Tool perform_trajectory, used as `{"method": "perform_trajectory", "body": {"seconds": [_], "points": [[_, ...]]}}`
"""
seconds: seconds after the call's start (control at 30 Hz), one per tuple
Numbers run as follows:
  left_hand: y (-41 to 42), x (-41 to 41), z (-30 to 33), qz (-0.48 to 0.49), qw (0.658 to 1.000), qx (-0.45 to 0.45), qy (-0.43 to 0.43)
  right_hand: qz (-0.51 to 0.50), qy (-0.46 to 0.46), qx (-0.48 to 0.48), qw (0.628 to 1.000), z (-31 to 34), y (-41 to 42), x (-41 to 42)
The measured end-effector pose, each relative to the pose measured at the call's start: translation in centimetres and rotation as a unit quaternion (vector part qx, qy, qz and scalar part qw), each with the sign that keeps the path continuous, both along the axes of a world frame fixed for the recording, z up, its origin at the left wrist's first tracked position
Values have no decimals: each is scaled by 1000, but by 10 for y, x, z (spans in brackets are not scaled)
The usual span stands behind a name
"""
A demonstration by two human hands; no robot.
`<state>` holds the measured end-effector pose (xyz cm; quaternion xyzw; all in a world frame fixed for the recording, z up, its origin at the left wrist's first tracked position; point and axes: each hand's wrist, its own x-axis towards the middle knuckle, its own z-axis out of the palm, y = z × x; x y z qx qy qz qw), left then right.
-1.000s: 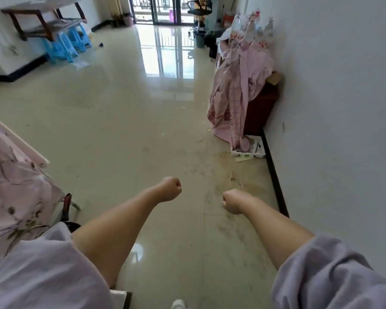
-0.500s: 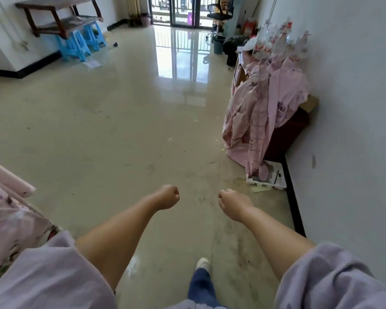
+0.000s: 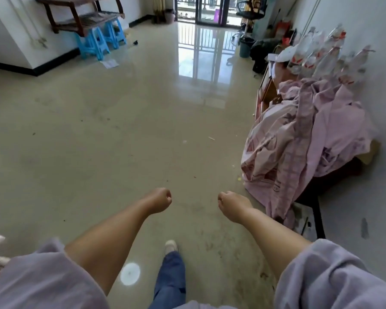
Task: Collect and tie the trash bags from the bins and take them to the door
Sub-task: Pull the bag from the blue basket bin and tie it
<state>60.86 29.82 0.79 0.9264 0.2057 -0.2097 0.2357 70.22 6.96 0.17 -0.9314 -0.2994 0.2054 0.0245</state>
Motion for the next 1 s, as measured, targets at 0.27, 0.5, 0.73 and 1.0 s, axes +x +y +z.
{"method": "perform_trajectory", "body": {"seconds": [0.27, 0.5, 0.73, 1.0], "points": [[117, 203, 11, -12, 1000, 4, -8, -33, -3, 5, 999, 7, 109, 204], [166, 374, 24, -54, 998, -2, -25, -66, 0, 28, 997, 4, 167, 357], [206, 579, 5, -48, 998, -17, -31, -74, 9, 31, 997, -17, 206, 557], [260, 787, 7, -5, 999, -31, -26, -66, 38, 2, 997, -11, 257, 781]]}}
